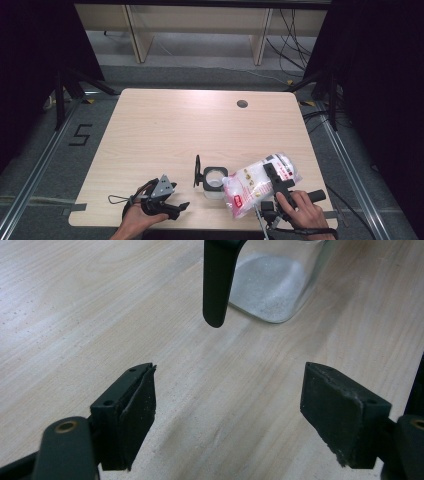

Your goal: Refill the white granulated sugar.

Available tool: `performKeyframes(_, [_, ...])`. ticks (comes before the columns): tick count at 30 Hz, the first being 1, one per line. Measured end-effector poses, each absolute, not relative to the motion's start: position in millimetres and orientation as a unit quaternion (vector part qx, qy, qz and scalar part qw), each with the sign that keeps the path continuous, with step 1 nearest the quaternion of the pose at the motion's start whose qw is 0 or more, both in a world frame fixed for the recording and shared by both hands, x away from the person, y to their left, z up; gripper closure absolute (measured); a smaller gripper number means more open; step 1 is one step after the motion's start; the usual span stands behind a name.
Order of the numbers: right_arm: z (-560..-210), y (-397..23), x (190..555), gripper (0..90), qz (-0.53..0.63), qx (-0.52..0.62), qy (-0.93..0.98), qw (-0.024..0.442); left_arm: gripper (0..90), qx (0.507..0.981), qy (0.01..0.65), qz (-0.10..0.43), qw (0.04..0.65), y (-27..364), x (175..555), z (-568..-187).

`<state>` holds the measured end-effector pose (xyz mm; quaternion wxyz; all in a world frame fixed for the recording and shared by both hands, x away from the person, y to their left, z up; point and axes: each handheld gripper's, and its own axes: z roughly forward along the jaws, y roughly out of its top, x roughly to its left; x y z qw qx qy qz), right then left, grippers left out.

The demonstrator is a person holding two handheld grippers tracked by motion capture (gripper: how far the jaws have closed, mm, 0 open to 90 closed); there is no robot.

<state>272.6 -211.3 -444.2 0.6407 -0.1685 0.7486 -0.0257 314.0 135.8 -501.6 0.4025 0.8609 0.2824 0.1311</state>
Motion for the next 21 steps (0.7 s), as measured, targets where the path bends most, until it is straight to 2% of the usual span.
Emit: performKeyframes(21, [-443.9, -210.4, 271.9, 41.8, -0.027, -0.169, 0.750, 0.639, 21.9, 0.864, 0.277, 0.135, 0.398, 136.5, 314.6, -501.1])
